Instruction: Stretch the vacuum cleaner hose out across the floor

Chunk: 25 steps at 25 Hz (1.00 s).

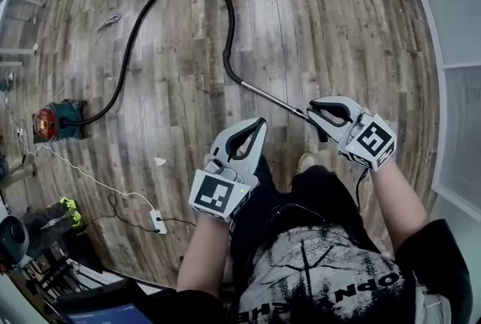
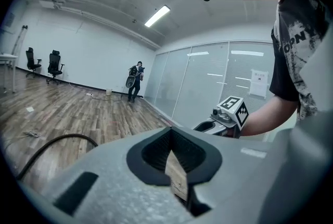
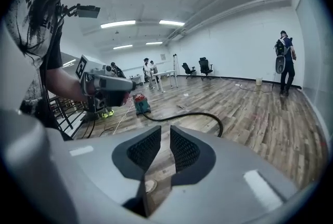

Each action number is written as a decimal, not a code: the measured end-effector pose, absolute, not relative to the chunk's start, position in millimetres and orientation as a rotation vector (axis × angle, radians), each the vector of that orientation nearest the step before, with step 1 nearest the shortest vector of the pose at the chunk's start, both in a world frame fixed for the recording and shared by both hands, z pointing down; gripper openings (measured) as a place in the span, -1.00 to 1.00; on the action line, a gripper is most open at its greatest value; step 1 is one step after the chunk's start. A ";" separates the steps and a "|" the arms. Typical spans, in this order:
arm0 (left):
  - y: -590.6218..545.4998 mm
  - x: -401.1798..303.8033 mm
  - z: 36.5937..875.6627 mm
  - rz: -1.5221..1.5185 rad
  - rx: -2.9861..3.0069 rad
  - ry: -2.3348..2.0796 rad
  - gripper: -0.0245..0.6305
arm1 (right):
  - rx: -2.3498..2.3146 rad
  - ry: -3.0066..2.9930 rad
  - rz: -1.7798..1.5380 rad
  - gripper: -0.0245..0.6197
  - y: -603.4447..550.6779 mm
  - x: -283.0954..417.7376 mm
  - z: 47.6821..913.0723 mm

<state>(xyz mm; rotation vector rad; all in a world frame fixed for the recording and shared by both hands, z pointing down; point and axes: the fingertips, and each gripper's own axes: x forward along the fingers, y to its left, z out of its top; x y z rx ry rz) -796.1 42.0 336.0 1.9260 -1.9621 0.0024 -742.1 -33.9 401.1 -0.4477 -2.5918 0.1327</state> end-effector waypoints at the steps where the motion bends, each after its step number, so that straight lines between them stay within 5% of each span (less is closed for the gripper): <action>1: 39.9 -795.3 345.6 0.008 1.903 -1.954 -0.93 | -0.460 -2.567 0.110 -0.71 -38.2 -742.0 414.1; 15: -2.1 -799.9 530.3 -0.130 1.955 -1.938 -0.93 | -0.395 -2.269 0.054 -0.21 -70.6 -735.2 729.2; 25: 6.3 -805.3 654.1 -0.112 1.892 -2.110 -0.93 | -0.439 -2.045 0.044 -0.14 -77.7 -719.6 995.7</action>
